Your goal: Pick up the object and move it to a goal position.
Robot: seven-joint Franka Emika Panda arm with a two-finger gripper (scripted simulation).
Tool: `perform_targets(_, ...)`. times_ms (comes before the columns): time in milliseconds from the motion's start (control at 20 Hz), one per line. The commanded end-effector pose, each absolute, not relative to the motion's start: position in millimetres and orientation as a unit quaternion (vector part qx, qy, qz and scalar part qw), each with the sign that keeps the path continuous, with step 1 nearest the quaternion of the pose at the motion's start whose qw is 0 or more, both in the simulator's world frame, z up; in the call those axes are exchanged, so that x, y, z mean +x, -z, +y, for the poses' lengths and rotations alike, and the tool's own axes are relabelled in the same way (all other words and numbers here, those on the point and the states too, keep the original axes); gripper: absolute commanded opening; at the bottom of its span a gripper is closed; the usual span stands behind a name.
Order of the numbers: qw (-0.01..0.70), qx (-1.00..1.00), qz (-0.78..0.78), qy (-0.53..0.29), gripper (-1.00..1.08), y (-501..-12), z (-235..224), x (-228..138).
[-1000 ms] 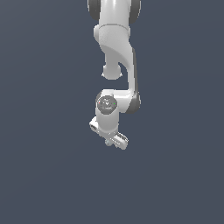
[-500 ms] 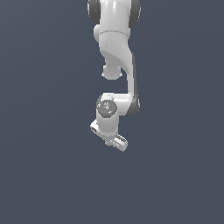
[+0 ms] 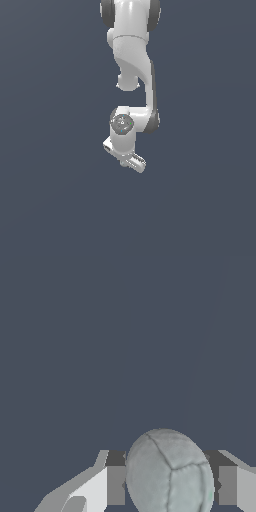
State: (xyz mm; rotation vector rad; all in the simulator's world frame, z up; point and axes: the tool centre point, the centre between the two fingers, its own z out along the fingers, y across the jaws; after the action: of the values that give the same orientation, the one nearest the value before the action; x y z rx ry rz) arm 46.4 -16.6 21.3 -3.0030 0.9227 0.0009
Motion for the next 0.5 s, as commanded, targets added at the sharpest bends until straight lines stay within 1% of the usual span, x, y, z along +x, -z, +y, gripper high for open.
perform_targets(0, 0.000, -0.956, 0.294, 0.000, -1.00, -23.5, -18.1, 47.6)
perform_targets(450, 0.000, -0.956, 0.294, 0.000, -1.00, -57.6, -38.6, 65.3)
